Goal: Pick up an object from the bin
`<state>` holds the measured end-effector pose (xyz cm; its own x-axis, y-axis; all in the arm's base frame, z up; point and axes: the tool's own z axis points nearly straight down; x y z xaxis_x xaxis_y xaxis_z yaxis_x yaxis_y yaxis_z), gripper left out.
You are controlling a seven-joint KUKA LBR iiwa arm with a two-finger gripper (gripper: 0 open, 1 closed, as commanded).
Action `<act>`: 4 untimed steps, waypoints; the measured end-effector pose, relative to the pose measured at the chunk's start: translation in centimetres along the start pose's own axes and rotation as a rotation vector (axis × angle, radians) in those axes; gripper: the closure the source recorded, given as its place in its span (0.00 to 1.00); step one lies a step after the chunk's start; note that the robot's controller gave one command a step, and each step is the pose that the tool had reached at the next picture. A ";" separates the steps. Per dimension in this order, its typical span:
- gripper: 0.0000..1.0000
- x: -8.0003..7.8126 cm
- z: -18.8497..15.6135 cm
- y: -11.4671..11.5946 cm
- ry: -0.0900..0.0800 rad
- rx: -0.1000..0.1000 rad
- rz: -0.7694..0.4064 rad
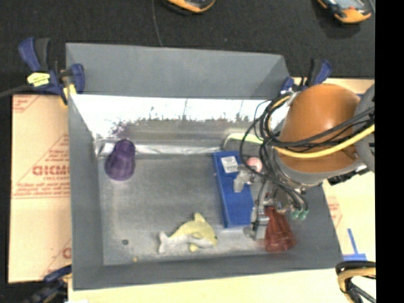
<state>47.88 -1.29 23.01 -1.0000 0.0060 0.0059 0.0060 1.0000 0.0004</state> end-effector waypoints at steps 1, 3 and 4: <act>0.00 -0.2 -0.4 0.0 -0.009 0.000 -0.001; 0.00 -0.6 8.9 11.5 -0.006 -0.002 0.097; 0.00 0.0 12.7 9.5 -0.011 0.000 -0.136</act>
Offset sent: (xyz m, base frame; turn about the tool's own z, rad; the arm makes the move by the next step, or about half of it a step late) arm 0.0064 0.0796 -0.0631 0.0767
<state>47.89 8.21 10.34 -0.9915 -0.1301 -0.0053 -0.1301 0.9915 0.0009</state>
